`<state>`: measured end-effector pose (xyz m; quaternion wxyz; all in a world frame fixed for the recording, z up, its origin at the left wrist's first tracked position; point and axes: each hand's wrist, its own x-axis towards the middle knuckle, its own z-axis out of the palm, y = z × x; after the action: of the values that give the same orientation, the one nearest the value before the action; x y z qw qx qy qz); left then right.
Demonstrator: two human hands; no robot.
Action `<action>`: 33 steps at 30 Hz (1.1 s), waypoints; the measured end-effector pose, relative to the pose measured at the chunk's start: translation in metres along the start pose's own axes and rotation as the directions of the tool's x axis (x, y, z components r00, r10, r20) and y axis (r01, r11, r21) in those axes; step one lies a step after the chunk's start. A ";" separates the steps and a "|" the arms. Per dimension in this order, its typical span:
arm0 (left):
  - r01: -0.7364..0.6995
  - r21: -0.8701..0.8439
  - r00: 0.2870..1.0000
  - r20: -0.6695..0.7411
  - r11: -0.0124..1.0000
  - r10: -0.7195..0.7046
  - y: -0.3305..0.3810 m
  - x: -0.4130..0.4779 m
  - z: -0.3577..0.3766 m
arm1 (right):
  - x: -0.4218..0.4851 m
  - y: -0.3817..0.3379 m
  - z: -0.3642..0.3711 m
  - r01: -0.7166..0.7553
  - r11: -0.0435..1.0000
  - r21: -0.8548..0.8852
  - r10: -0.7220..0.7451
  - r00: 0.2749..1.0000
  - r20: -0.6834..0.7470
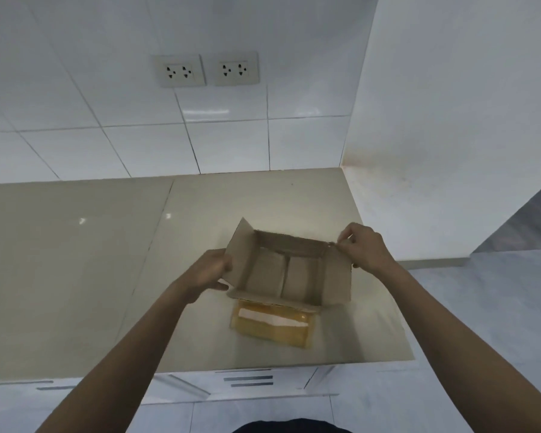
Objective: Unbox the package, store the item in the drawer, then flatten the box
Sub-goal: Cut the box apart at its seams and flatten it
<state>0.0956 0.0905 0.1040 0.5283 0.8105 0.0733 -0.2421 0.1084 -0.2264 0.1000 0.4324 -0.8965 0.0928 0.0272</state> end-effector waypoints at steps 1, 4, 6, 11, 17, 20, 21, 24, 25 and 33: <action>-0.057 -0.026 0.998 -0.024 0.998 0.056 0.002 -0.001 -0.002 | 0.000 -0.005 -0.005 0.048 0.999 -0.019 -0.048 0.999 -0.016; -0.333 0.068 0.926 -0.163 0.940 0.340 0.016 -0.004 -0.014 | 0.000 -0.014 -0.022 0.174 0.984 -0.029 -0.176 0.977 -0.121; -0.475 0.339 0.817 -0.172 0.812 0.550 0.023 -0.008 -0.023 | -0.002 -0.014 -0.029 0.261 0.964 -0.051 -0.266 0.941 -0.211; -0.541 0.700 0.665 0.015 0.467 0.747 0.006 -0.013 -0.025 | -0.026 0.020 -0.010 0.433 0.879 -0.199 -0.471 0.852 -0.228; -0.550 0.780 0.714 0.254 0.298 0.652 -0.075 -0.016 0.002 | -0.057 0.082 0.050 0.198 0.943 -0.268 -0.184 0.980 0.078; -0.538 0.793 0.722 0.258 0.287 0.642 -0.100 -0.017 0.004 | -0.061 0.082 0.065 0.144 0.935 -0.324 -0.097 0.983 0.158; -0.521 0.808 0.745 0.275 0.273 0.607 -0.106 -0.015 0.002 | -0.061 0.080 0.068 0.135 0.936 -0.324 -0.074 0.978 0.193; -0.356 0.884 0.894 0.229 0.302 0.385 -0.110 -0.011 -0.007 | -0.057 0.072 0.065 0.131 0.901 -0.414 0.038 0.927 0.374; -0.322 0.877 0.915 0.191 0.356 0.355 -0.108 -0.009 -0.008 | -0.054 0.067 0.061 0.134 0.863 -0.487 0.116 0.886 0.449; -0.162 0.828 0.986 0.118 0.537 0.116 -0.069 0.033 0.022 | -0.021 0.027 0.084 0.226 0.804 -0.551 0.029 0.909 0.416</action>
<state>0.0921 0.0959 0.0247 0.0994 0.9609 -0.1277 -0.2248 0.0856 -0.1745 0.0291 0.1445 -0.9637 -0.0593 0.2164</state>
